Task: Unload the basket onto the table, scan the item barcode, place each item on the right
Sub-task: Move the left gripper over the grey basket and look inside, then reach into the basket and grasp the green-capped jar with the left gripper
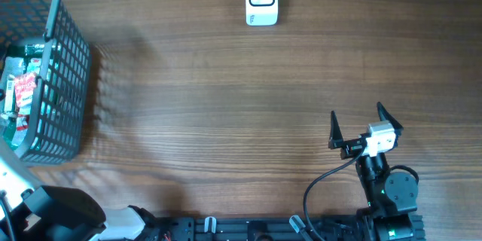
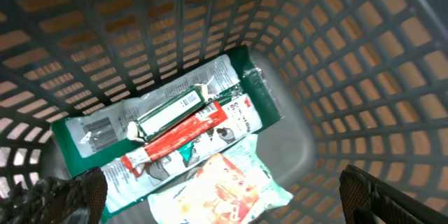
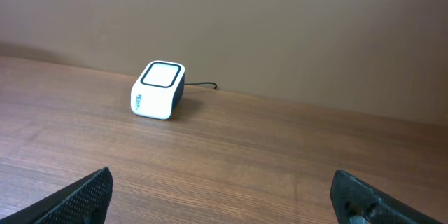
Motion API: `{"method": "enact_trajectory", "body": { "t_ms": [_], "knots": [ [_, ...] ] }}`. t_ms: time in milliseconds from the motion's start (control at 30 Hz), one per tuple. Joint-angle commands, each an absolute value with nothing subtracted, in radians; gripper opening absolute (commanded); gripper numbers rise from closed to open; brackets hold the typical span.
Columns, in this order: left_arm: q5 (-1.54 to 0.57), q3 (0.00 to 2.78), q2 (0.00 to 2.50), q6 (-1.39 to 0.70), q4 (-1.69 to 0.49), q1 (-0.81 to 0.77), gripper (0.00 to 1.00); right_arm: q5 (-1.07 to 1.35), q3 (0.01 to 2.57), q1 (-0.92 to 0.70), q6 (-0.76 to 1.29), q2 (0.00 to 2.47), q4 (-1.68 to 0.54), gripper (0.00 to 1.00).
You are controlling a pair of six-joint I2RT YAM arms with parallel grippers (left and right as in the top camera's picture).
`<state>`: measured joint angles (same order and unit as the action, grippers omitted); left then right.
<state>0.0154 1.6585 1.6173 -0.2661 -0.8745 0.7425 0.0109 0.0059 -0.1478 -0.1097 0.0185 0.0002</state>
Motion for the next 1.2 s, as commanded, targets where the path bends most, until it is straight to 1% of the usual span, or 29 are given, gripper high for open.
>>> {"method": "enact_trajectory", "body": {
  "t_ms": [0, 100, 267, 333, 433, 633, 933, 1167],
  "knots": [
    [0.035, 1.667, 1.665, -0.15, -0.875, 0.748, 1.0, 0.017, 0.005, -0.148, -0.105, 0.018, 0.005, 1.0],
    [-0.013, 1.666, 1.711, -0.046, -0.897, 0.748, 1.0, 0.017, 0.005, -0.148, -0.105, 0.018, 0.005, 1.0],
    [-0.292, 1.666, 1.764, 0.237, -0.984, 0.748, 1.0, 0.017, 0.005, -0.148, -0.105, 0.018, 0.005, 1.0],
    [-0.332, 1.666, 1.761, 0.327, -1.016, 0.746, 1.0, 0.017, 0.005, -0.148, -0.105, 0.018, 0.005, 1.0],
    [-0.331, 1.666, 1.76, 0.406, -1.045, 0.743, 1.0, 0.017, 0.005, -0.148, -0.105, 0.018, 0.005, 1.0],
    [-0.253, 1.662, 1.763, 0.45, -1.058, 0.744, 1.0, 0.017, 0.005, -0.148, -0.105, 0.018, 0.005, 1.0],
    [-0.223, 1.592, 1.77, 0.495, -1.05, 0.744, 1.0, 0.017, 0.005, -0.148, -0.105, 0.018, 0.005, 1.0],
    [-0.219, 1.5, 1.775, 0.498, -0.995, 0.744, 1.0, 0.017, 0.005, -0.148, -0.105, 0.018, 0.005, 1.0]
  ]
}}
